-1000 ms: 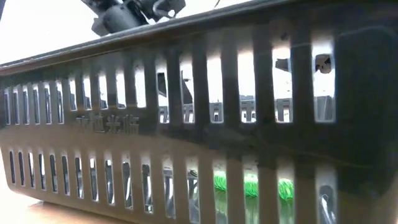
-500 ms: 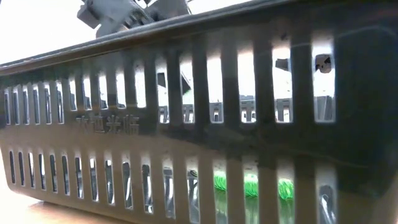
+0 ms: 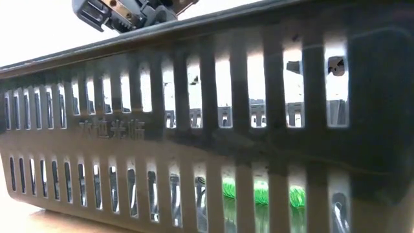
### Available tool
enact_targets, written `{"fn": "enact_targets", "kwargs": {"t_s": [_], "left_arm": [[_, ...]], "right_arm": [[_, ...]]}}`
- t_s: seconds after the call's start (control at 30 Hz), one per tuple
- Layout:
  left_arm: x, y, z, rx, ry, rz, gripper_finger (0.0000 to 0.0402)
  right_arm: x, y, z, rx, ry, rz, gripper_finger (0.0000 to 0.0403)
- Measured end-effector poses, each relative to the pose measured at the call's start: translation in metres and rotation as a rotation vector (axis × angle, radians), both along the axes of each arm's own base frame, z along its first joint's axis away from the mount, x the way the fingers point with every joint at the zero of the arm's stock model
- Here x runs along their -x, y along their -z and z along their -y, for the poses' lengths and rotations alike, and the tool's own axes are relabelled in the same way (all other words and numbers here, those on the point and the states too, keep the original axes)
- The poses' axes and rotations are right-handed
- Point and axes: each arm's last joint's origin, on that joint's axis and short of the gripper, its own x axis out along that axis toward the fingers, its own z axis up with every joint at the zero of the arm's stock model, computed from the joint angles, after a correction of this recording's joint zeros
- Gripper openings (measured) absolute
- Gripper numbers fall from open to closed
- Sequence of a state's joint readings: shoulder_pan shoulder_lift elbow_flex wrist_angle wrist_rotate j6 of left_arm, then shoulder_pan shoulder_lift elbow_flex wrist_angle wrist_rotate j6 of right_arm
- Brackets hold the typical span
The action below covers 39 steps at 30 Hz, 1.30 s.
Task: Sort spring keychains into baskets
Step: Put the green spring keychain into the black basket
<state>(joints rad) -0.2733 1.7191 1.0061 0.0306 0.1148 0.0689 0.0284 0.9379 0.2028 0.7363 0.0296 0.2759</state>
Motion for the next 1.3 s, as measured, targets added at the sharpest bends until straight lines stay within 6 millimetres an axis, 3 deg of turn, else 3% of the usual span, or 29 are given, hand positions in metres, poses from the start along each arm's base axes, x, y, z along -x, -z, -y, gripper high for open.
{"fn": "enact_targets", "kwargs": {"t_s": [0.2,0.63,1.03,1.3], "left_arm": [[-0.002,-0.010,0.012,0.054,0.076,0.024,0.0020],[0.004,-0.038,0.059,0.030,0.234,0.072,0.0023],[0.007,-0.037,0.063,-0.014,0.264,0.068,0.0017],[-0.003,-0.014,0.061,0.004,0.282,0.010,0.0020]], "right_arm": [[0.000,0.000,0.000,0.000,0.001,0.000,0.0091],[0.000,0.000,0.000,0.000,0.000,-0.001,0.0091],[0.000,0.000,0.000,0.000,0.001,-0.001,0.0091],[0.000,0.000,0.000,0.000,0.001,0.001,0.0091]]}}
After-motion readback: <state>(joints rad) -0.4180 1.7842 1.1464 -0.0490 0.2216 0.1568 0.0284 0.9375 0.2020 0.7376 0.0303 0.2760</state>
